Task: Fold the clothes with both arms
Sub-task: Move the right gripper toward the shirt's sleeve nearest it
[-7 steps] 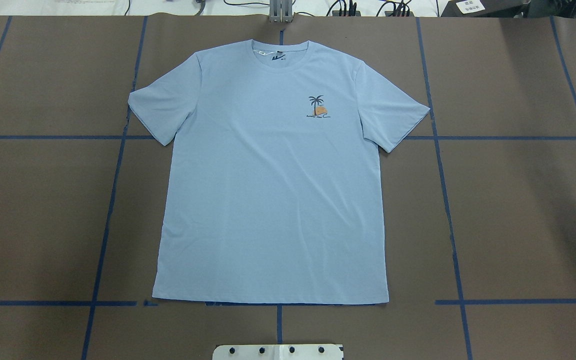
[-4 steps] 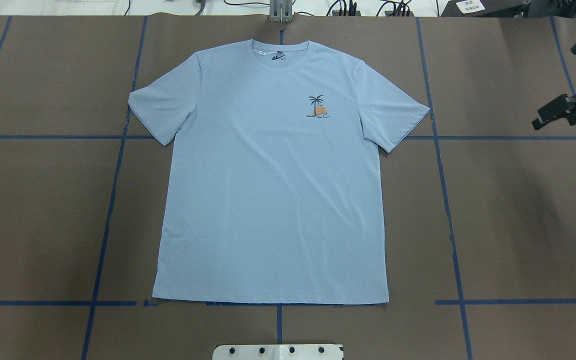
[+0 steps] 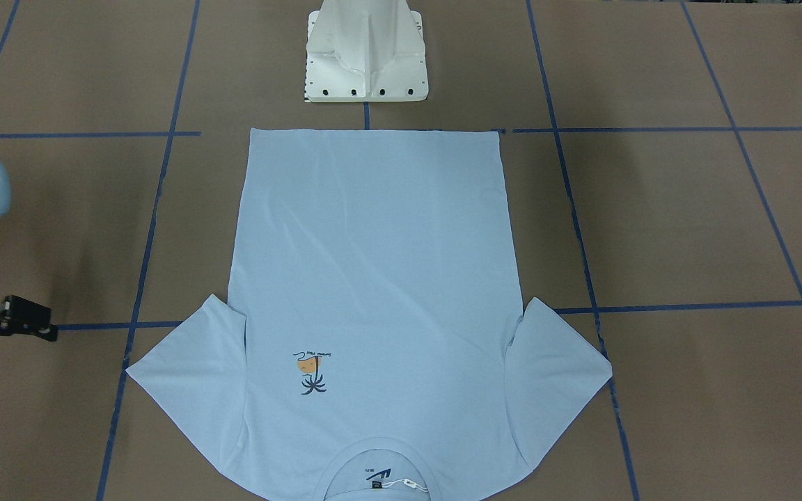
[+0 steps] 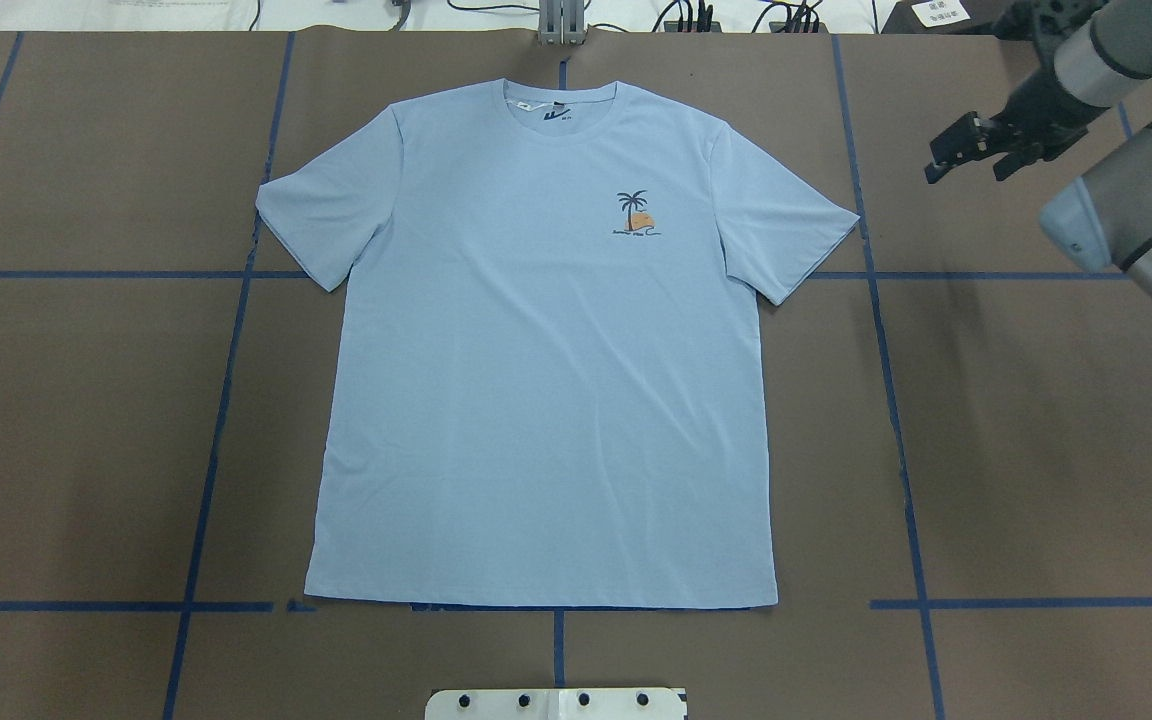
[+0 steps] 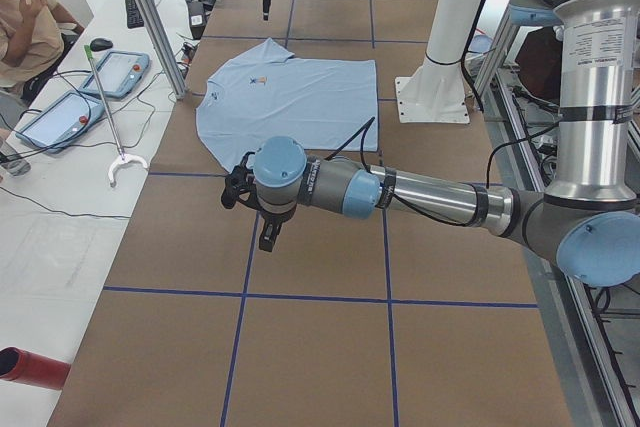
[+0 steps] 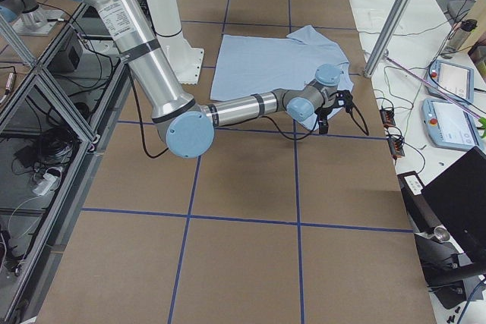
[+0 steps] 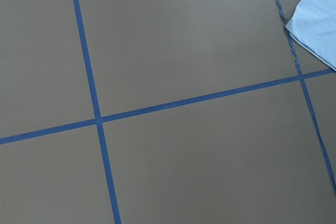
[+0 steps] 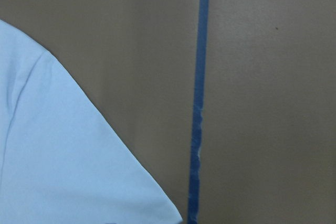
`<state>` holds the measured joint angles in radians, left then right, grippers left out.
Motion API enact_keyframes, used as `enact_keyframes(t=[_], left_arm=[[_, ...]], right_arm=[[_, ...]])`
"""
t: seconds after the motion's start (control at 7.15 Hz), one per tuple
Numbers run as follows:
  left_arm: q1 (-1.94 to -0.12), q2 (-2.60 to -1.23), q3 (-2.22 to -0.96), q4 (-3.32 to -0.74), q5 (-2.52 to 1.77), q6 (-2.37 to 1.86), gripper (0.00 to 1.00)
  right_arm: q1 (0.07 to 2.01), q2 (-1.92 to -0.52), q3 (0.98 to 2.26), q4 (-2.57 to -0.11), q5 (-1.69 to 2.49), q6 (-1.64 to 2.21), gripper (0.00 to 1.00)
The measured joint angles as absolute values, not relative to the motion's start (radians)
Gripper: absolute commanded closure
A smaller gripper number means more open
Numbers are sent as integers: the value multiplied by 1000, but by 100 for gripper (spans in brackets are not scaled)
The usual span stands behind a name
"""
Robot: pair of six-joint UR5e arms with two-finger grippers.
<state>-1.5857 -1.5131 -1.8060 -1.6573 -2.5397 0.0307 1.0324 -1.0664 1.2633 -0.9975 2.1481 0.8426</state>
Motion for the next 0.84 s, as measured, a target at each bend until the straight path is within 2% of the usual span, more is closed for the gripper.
enact_keyframes(t=[0.28,0.56,0.84], left_arm=[[-1585,-1514,-1805,-1673,-2542,30,1],[-1586,-1511,-1808,-1676,-2542,34,1],[-1586,-1511,-1812,-1677,-2542,36,1]], right_arm=[[970,-1055,1229,-932,2027,947,12],[950,-1050,1191,-926,2008,992,28],[944,-1037,1155,-927,2007,1010,39]])
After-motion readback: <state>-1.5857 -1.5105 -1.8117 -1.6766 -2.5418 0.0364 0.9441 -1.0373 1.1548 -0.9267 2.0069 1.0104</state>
